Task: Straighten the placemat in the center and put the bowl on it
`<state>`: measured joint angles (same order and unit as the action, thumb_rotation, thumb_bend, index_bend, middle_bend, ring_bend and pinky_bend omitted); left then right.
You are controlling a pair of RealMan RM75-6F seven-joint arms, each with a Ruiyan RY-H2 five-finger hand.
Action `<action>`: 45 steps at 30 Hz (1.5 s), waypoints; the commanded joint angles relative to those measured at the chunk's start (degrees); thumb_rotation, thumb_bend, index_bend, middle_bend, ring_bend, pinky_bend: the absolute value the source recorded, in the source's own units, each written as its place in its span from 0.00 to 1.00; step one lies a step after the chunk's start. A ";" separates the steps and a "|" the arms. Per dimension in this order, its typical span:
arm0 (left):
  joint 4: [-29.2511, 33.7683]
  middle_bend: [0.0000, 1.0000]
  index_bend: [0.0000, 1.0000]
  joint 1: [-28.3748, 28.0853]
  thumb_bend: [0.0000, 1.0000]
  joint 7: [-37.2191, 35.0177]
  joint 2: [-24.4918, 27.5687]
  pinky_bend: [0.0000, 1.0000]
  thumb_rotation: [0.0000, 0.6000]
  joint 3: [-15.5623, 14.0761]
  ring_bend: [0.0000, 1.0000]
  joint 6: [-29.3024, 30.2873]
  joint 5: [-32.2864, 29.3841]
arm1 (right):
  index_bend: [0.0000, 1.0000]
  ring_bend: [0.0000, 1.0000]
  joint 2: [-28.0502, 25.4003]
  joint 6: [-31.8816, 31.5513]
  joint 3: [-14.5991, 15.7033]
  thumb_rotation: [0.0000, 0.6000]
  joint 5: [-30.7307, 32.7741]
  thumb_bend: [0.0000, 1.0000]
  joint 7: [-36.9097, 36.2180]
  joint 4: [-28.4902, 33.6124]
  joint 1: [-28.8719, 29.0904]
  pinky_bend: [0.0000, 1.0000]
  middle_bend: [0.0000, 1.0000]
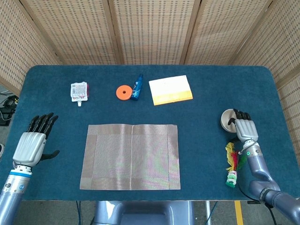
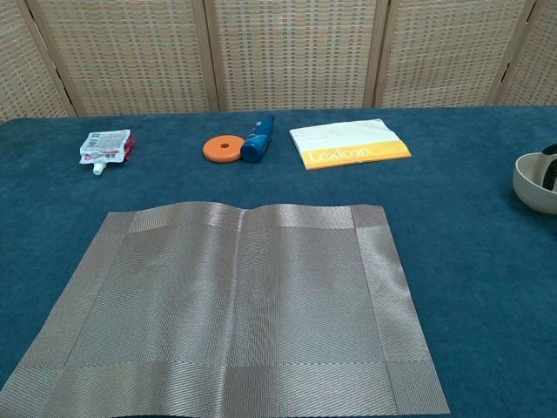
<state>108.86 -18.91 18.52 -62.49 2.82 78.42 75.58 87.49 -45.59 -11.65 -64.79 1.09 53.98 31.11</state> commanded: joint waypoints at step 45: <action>-0.94 0.00 0.00 -0.48 0.00 -5.48 2.71 0.00 1.00 2.36 0.00 -5.93 -2.86 | 0.73 0.00 1.91 3.40 4.92 1.00 -24.55 0.54 4.66 30.48 18.57 0.00 0.00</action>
<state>107.93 -19.38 13.06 -59.79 5.18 72.50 72.73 88.46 -42.88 -6.80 -89.93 5.03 85.27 49.02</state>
